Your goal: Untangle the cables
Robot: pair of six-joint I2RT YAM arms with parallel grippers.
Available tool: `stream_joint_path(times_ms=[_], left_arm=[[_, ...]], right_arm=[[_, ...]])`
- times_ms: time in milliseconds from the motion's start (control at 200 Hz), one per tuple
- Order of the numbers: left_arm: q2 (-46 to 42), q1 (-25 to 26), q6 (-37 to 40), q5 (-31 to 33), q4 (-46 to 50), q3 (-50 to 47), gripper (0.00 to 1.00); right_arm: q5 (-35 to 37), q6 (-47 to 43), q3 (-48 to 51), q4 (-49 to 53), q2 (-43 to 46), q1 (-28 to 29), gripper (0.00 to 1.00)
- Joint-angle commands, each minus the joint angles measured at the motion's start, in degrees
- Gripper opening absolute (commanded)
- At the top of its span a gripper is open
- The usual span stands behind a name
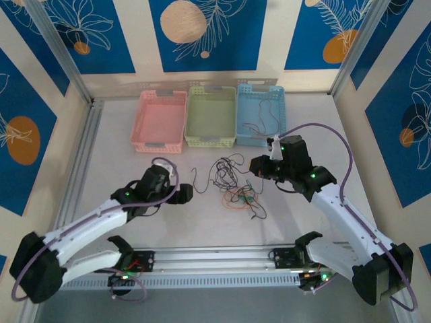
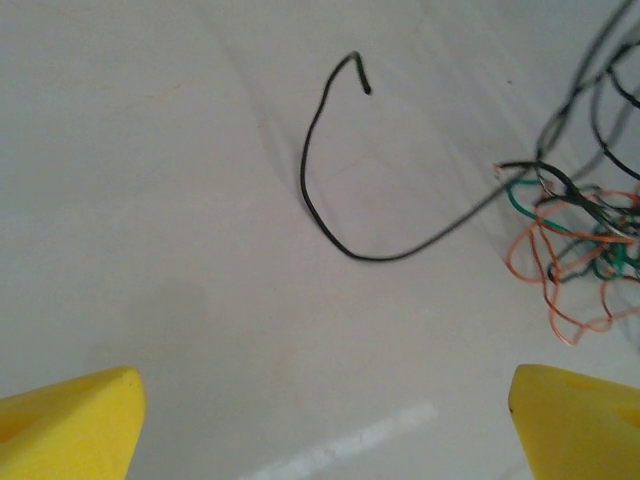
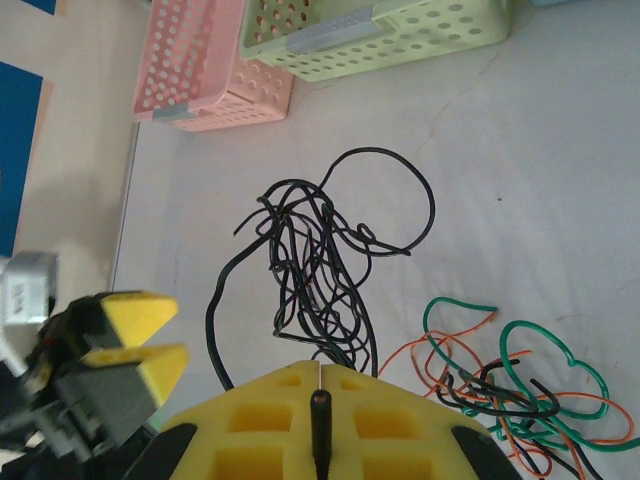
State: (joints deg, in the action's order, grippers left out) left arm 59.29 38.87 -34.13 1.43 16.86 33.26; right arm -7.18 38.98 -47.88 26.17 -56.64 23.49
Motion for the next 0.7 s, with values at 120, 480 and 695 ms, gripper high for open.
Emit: stream_joint_path(times_ms=[120, 480, 695], left_arm=[[13.5, -3.1, 3.3, -3.9, -11.2, 7.6, 0.90], [28.3, -4.2, 6.5, 0.1, -10.2, 16.7, 0.77], [31.7, -4.4, 6.7, -0.6, -10.9, 18.8, 0.56]], right_arm=[[-3.5, -1.3, 0.0, 0.2, 1.8, -0.1, 0.00], [-3.7, -2.2, 0.5, 0.9, 1.9, 0.0, 0.00], [-3.2, -2.8, 0.2, 1.8, 2.2, 0.1, 0.00]])
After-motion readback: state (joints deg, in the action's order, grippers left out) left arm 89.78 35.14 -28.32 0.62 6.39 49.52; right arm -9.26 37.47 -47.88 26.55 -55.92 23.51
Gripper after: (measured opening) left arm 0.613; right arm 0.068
